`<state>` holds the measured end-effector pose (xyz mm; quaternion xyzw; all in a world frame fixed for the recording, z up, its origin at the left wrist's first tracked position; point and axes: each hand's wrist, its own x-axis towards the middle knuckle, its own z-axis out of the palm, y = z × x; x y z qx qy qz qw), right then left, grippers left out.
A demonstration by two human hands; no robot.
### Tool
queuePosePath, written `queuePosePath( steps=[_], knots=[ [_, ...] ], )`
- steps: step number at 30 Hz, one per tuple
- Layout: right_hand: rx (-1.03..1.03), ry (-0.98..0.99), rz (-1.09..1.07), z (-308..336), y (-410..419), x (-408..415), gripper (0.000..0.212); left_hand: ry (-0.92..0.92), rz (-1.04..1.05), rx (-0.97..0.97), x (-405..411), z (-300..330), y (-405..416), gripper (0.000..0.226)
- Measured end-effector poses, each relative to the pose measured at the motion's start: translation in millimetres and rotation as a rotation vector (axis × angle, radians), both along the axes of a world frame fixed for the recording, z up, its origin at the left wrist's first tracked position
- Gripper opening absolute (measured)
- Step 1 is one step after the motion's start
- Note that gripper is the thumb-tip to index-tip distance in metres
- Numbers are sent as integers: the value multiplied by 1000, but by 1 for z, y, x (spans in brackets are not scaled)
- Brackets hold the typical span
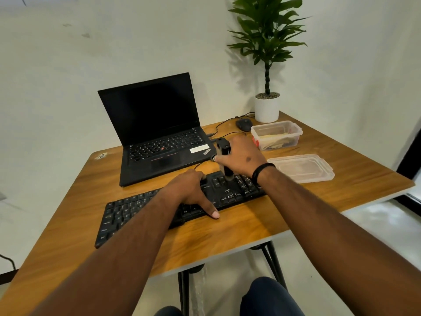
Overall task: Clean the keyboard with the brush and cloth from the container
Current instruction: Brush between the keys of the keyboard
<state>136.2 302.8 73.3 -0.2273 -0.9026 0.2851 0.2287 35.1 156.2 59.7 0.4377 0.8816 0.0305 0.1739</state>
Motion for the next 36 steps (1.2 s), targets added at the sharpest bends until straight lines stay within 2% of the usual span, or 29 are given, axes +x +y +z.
queuePosePath(
  steps=[2, 6, 9, 13, 15, 17, 22, 25, 28, 31, 33, 36],
  knots=[
    [-12, -74, 8, -4, -4, 0, 19, -6, 0, -4, -1, 0, 0, 131],
    [38, -60, -46, -4, -1, -4, 22, -1, -8, -15, 0, 0, -1, 133],
    [72, -49, 60, 18, 3, 3, 37, -8, -9, -2, 0, 0, -2, 130],
    [20, -284, 277, 33, 2, 11, 30, -19, -10, 4, -1, 0, -2, 126],
    [-3, -322, 368, 30, -9, 7, 23, -37, -4, 12, -2, 0, -2, 121],
    [90, -331, 399, 27, -18, -1, 20, -54, 5, 27, -1, 1, -1, 114],
    [127, -454, 294, 42, -3, -6, 23, -19, 3, 5, 1, 1, -2, 132],
    [190, -455, 280, 41, -4, -9, 26, -28, 0, 2, 1, 1, -2, 130],
    [130, -368, 361, 31, -16, -15, 22, -49, 34, 16, 1, 3, -3, 114],
    [196, -324, 272, 27, -8, -16, 23, -22, 1, -2, 0, 1, -2, 127],
    [251, -364, 187, 30, 4, -13, 21, -13, -7, -2, 1, 1, -1, 134],
    [150, -416, 270, 36, 7, -8, 24, -21, -1, -1, 0, 1, -2, 133]
  ],
)
